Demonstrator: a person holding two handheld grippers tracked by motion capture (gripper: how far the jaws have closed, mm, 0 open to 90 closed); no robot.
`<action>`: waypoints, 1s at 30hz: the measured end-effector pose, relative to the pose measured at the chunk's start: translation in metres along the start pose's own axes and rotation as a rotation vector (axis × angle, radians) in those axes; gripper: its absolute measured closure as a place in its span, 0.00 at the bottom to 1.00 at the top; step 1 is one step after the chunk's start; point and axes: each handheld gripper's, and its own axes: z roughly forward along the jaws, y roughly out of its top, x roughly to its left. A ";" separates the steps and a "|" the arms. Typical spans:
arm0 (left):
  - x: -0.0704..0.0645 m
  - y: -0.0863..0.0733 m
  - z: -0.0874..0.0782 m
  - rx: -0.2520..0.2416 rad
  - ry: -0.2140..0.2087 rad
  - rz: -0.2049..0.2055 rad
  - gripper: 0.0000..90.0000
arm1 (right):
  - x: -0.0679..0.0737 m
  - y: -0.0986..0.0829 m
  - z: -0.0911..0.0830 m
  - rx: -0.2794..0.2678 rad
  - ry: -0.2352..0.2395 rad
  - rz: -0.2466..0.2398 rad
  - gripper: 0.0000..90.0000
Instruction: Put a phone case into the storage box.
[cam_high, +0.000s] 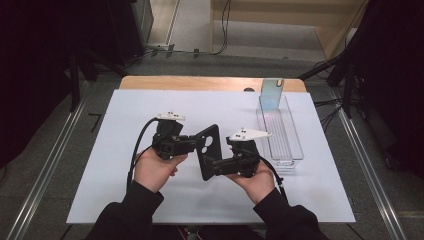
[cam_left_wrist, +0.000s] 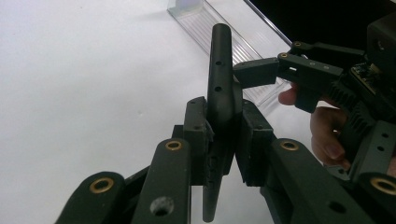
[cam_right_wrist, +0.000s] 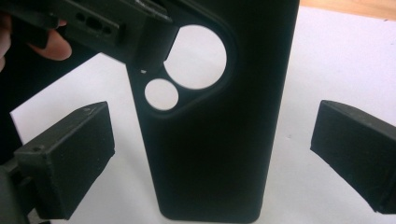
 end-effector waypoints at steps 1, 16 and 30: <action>-0.001 0.000 0.001 -0.001 0.002 -0.003 0.86 | 0.000 0.000 0.000 -0.003 0.002 0.000 0.00; -0.012 -0.003 0.008 0.001 -0.023 -0.004 0.86 | 0.003 0.000 0.009 0.013 -0.007 0.003 0.05; -0.013 -0.004 0.008 -0.003 -0.027 0.006 0.85 | 0.002 0.001 0.010 0.021 -0.014 -0.005 0.13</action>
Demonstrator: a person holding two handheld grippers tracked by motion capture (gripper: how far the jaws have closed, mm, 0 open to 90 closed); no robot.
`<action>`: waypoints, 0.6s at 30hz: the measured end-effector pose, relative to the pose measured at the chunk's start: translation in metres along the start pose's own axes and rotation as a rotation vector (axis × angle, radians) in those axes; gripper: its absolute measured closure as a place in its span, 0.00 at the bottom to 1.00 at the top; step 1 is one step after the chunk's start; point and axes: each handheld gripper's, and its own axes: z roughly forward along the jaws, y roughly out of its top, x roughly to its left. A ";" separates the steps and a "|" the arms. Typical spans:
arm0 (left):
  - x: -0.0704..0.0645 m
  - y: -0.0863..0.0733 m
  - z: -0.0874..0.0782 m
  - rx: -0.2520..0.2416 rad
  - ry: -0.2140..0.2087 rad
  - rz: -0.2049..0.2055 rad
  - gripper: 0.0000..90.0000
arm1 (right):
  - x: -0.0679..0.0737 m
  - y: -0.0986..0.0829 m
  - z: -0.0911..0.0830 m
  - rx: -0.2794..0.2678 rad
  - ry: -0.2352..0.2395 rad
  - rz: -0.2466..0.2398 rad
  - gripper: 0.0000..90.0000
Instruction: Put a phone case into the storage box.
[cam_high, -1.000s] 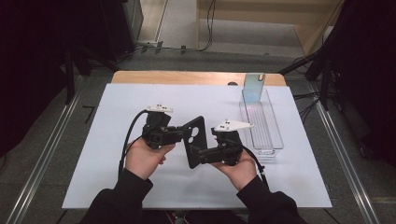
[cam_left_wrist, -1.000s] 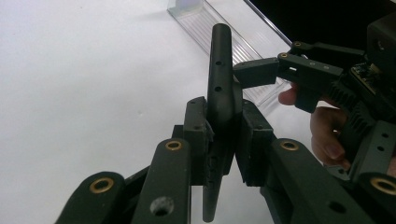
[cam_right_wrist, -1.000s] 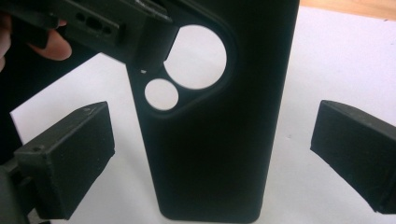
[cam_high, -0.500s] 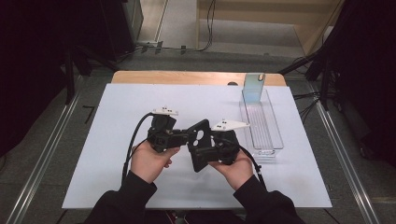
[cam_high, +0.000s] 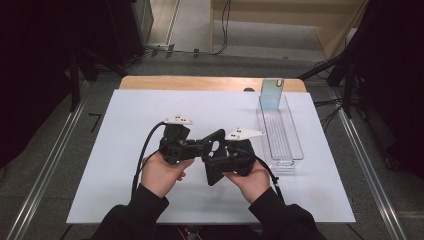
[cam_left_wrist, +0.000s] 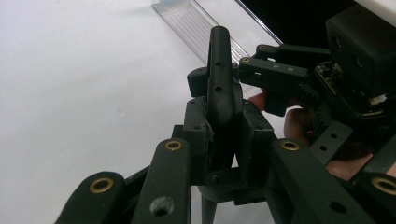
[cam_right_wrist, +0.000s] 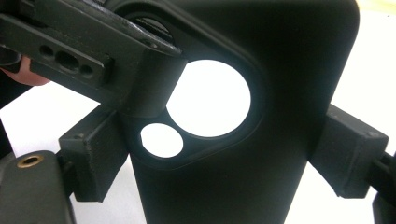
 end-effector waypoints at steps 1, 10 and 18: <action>0.000 0.000 0.000 -0.004 -0.002 0.004 0.85 | 0.000 0.000 0.000 0.000 0.000 0.001 0.13; -0.002 0.005 -0.013 -0.043 -0.031 0.012 0.66 | -0.002 0.000 0.001 0.025 0.000 -0.008 0.13; 0.002 0.005 -0.018 -0.019 -0.062 0.015 0.53 | -0.013 -0.001 -0.004 0.017 -0.022 0.001 0.13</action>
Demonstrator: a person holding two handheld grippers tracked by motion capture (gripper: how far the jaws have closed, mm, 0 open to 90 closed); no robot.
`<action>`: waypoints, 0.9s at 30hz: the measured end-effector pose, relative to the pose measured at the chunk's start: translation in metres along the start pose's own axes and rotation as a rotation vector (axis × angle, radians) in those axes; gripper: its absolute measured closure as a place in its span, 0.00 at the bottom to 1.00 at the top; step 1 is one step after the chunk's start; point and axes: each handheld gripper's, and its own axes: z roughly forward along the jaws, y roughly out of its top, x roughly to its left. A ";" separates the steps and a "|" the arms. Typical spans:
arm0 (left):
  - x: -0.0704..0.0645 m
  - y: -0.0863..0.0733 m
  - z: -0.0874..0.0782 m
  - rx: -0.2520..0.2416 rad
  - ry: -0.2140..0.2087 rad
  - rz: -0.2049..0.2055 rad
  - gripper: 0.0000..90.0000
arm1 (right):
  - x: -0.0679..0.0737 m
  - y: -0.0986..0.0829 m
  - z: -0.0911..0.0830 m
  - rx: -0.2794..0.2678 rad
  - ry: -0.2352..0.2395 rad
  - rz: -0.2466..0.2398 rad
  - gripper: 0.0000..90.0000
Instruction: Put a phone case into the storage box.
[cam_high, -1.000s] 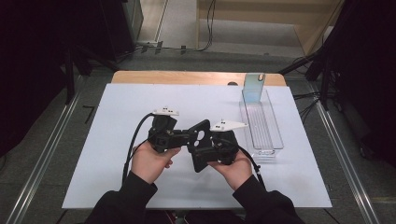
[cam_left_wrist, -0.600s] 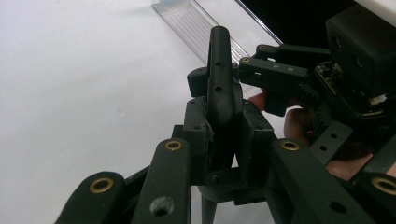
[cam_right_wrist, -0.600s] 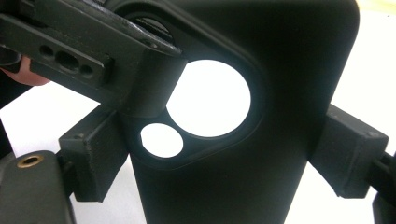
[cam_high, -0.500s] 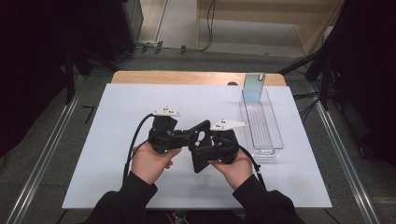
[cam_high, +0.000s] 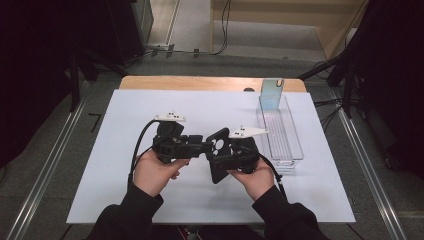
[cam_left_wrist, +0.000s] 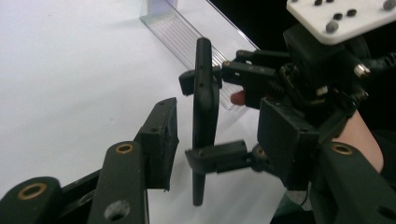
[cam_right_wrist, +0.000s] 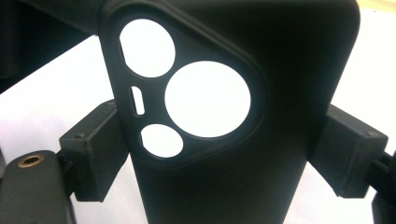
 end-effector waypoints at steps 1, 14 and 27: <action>0.000 0.000 0.000 0.006 -0.001 -0.001 0.50 | -0.002 0.000 -0.001 -0.001 -0.001 -0.001 0.13; 0.016 -0.015 0.001 0.053 -0.110 0.142 0.37 | -0.009 0.000 -0.006 -0.003 0.036 -0.044 0.13; 0.036 -0.043 0.007 0.105 -0.091 0.230 0.36 | -0.014 0.000 -0.013 -0.005 0.098 -0.061 0.13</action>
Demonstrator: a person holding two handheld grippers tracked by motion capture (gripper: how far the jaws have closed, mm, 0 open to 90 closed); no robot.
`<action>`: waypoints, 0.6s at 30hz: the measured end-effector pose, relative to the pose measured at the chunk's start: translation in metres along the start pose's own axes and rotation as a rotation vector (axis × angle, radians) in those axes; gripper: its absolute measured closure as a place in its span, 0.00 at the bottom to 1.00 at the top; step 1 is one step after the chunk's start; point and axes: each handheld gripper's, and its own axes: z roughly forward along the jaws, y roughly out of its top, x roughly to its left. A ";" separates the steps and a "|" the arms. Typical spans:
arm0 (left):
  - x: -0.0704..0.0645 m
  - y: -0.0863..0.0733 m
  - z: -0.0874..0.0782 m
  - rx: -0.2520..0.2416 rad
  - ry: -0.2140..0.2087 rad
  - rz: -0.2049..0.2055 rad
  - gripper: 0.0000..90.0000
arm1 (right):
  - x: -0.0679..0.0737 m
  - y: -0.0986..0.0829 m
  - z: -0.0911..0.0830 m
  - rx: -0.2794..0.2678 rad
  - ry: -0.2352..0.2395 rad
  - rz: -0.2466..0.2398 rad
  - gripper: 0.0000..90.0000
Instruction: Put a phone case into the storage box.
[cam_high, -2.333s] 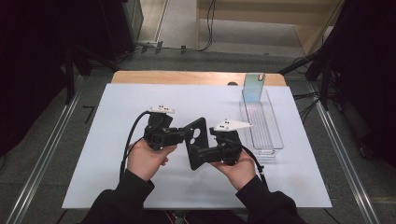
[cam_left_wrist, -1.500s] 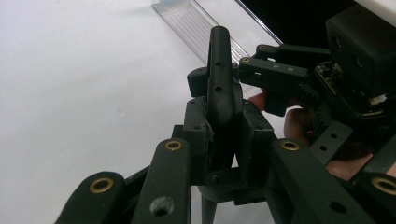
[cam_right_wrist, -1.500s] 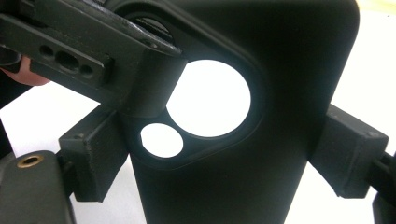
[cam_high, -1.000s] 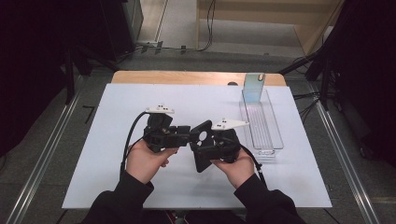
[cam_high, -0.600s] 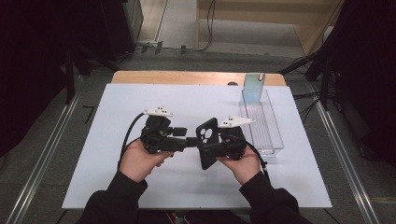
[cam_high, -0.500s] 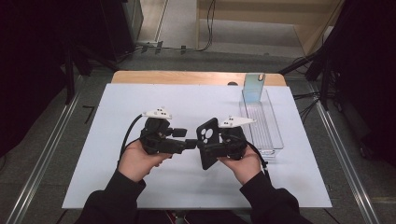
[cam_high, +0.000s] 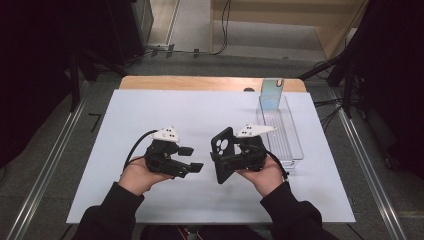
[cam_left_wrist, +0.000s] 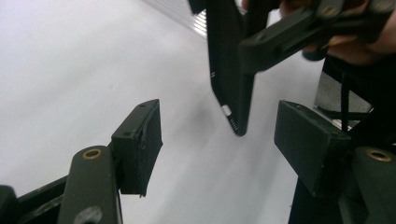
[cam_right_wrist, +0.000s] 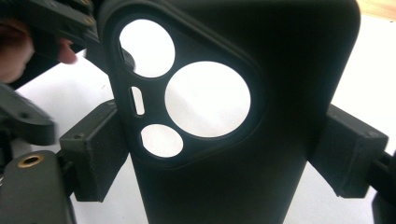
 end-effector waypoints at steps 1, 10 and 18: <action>0.001 -0.002 0.000 0.000 -0.008 -0.003 0.36 | 0.000 0.000 -0.001 0.000 0.002 -0.003 0.13; 0.007 -0.025 -0.001 0.007 0.009 0.021 0.34 | -0.004 0.004 -0.009 0.009 0.047 -0.020 0.13; 0.014 -0.046 -0.003 0.025 0.012 0.000 0.34 | -0.005 0.005 -0.011 0.039 0.080 -0.048 0.13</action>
